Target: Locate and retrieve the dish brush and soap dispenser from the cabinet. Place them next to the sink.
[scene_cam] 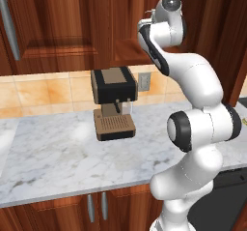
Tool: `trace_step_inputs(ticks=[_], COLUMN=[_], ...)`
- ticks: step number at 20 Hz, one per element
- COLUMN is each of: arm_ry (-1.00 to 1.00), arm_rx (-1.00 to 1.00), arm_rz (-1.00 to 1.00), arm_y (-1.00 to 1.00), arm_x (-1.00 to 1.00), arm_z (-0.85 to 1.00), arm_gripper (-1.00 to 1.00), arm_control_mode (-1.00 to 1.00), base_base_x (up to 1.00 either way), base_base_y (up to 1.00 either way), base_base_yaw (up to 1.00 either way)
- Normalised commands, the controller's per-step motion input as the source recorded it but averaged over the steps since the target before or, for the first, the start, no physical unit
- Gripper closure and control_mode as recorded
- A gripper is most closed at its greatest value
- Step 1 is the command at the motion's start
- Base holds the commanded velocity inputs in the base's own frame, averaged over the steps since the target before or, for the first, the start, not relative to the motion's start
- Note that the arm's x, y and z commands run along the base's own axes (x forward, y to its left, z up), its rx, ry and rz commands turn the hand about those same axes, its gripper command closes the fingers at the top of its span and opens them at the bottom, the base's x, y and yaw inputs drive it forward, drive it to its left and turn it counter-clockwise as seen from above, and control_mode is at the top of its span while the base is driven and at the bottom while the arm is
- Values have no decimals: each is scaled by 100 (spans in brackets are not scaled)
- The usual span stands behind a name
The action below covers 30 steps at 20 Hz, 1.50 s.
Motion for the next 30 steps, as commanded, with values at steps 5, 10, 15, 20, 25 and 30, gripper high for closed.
trace_step_inputs(ticks=[5, 10, 15, 20, 25, 30], arm_ry=[-2, -3, 0, 0, 0, 0], arm_rx=[-1, -2, 0, 0, 0, 0], arm_rz=[0, 0, 0, 0, 0, 0], arm_y=[0, 0, -1, 0, 0, 0], arm_x=[19, 27, 30, 17, 2, 0], arm_z=[-10, -6, 0, 0, 0, 0], arm_gripper=[-100, -100, -100, -100, 100, 100], arm_control_mode=[-100, -100, -100, -100, -100, -100], base_base_x=[0, 0, 0, 0, 0, 0], base_base_y=[0, 0, 0, 0, 0, 0], base_base_yaw=[0, 0, 0, 0, 0, 0])
